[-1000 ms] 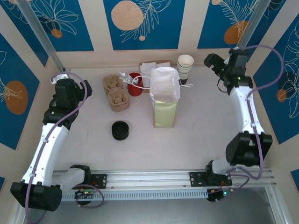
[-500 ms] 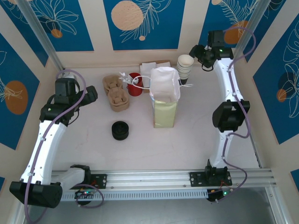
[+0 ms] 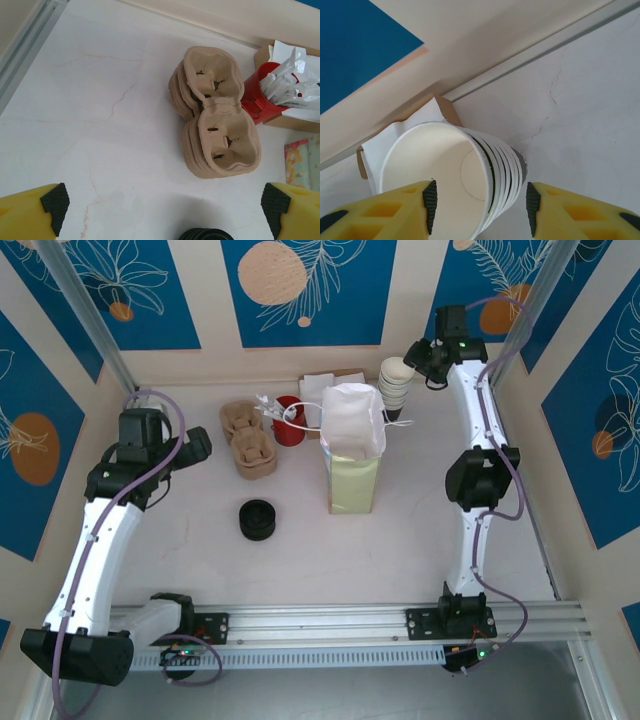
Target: Pack the takeout coffee
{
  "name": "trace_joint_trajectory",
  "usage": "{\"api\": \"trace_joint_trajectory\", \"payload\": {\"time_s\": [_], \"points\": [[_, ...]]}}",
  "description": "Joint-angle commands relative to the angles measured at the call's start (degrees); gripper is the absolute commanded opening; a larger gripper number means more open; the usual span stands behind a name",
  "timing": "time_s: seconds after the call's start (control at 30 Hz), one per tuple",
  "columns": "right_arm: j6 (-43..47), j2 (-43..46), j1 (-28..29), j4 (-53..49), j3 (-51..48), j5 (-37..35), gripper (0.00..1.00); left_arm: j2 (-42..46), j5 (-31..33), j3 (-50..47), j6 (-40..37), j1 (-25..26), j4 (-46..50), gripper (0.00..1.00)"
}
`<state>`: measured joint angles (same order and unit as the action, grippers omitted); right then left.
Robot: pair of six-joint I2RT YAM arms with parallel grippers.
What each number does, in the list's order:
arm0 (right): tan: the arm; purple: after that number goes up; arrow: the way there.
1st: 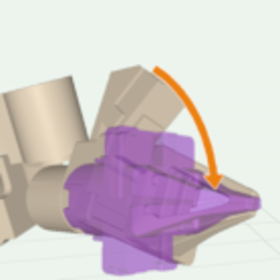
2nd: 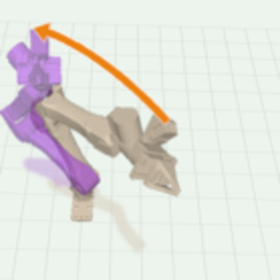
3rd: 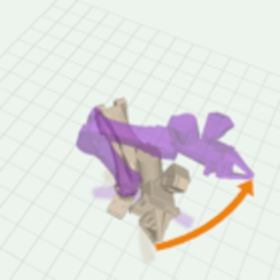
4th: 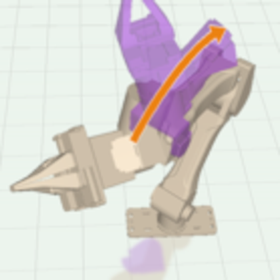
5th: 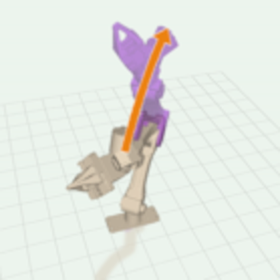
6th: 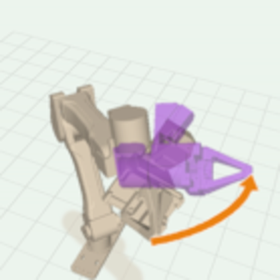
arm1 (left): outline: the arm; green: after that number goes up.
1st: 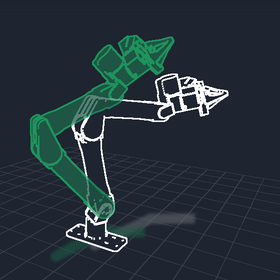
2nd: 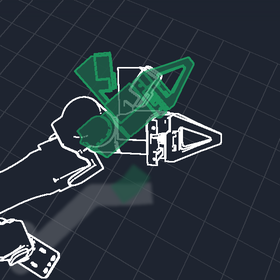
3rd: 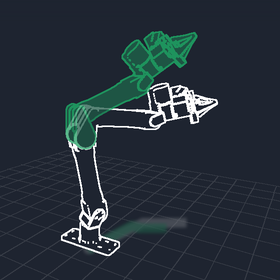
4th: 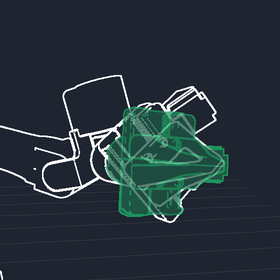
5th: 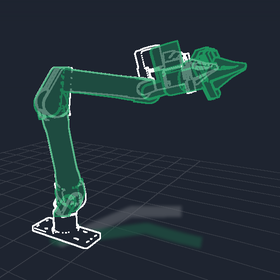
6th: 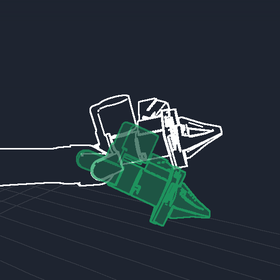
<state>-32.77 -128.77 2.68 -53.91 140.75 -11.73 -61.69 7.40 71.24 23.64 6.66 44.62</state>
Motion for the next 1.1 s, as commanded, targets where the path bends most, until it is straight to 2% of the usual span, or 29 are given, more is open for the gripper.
{"api": "trace_joint_trajectory", "payload": {"time_s": [0.0, 0.47, 0.7, 0.87, 1.07], "points": [[1.3, -1.6, 0.6, -1.3, 2.0, -0.9, 0.50, 0.5, -1.9, -0.8, 0.5, 0.2, 0.0, 1.00], [2.3, -4.2, 1.4, -0.9, 2.9, -0.1, 0.24, 0.8, -0.7, -1.6, 0.2, 0.1, 0.2, 1.00], [2.9, -4.4, 1.8, -1.5, 4.2, -0.5, 0.06, 1.0, -0.6, -1.9, 0.2, 0.2, 0.1, 1.00], [3.8, -3.9, 1.9, -3.4, 6.0, -1.0, 0.00, 0.8, -0.8, -1.6, 0.0, 0.2, 0.2, 1.00], [4.7, -1.5, 1.8, -5.6, 9.0, -0.7, 0.00, 0.4, -1.5, -0.4, 0.2, 0.2, 0.4, 1.00]]}}
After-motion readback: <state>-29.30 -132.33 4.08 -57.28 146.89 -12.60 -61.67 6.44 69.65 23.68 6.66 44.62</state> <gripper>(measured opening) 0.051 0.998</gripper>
